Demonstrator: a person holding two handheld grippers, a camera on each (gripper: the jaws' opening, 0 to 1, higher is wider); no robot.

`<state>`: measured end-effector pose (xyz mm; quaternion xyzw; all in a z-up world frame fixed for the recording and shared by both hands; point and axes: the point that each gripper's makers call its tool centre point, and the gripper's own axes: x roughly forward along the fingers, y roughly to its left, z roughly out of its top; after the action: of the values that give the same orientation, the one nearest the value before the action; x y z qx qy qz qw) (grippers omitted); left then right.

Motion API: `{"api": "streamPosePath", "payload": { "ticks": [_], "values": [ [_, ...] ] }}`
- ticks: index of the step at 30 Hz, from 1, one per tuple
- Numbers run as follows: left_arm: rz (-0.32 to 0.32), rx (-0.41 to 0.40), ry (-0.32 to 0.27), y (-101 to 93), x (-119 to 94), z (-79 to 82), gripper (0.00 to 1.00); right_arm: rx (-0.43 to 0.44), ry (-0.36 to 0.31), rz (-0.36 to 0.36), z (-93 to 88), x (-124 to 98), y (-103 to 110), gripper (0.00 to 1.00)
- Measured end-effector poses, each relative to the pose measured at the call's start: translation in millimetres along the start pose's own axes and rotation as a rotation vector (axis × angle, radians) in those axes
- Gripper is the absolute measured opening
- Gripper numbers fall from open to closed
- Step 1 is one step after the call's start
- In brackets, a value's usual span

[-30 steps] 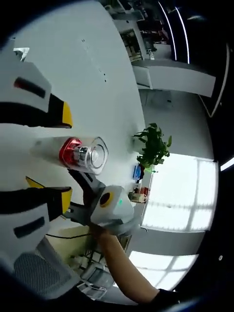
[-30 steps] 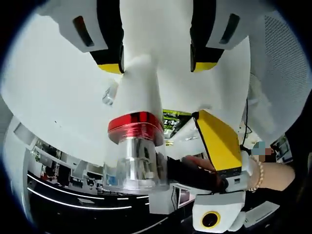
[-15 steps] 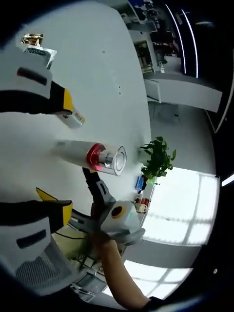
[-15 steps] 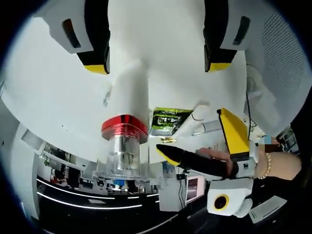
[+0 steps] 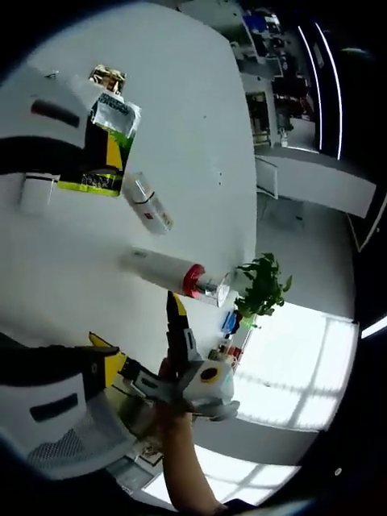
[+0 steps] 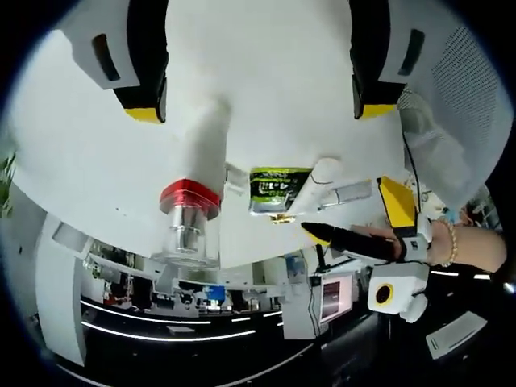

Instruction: Arrange the skincare products in the storage area until every visible bottle or jar stands upright without overlapping.

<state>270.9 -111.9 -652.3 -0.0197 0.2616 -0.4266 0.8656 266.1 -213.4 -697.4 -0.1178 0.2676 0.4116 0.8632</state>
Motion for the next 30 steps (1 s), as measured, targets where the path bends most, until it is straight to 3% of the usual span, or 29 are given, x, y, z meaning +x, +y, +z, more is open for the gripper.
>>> {"api": "streamPosePath", "payload": {
  "ticks": [3, 6, 12, 16, 24, 28, 30],
  "values": [
    [0.000, -0.002, -0.011, -7.9, -17.1, -8.5, 0.84, 0.002, 0.001, -0.010, -0.5, 0.2, 2.8, 0.97],
    [0.014, -0.024, -0.009, -2.4, -35.2, -22.1, 0.87, -0.006, 0.002, -0.026, 3.2, -4.7, 9.8, 0.97],
    [0.069, -0.072, -0.003, 3.5, -68.0, -41.2, 0.89, 0.021, -0.058, -0.054, 11.2, -19.5, 23.3, 0.99],
    [0.103, -0.107, -0.046, 4.1, -84.3, -40.4, 0.91, -0.052, -0.010, -0.059, 6.0, -32.3, 38.1, 0.99],
    [0.152, -0.079, -0.059, -9.6, -112.3, -44.5, 0.99, -0.027, -0.025, -0.058, -4.0, -35.1, 55.8, 0.99],
    [0.176, -0.100, -0.065, -12.2, -122.9, -46.9, 0.99, -0.023, -0.035, -0.073, 1.9, -37.8, 57.7, 0.99],
    [0.194, -0.094, -0.066, -13.2, -126.8, -47.6, 0.99, -0.020, -0.074, -0.099, 11.4, -40.1, 52.2, 0.99]
  ]
}}
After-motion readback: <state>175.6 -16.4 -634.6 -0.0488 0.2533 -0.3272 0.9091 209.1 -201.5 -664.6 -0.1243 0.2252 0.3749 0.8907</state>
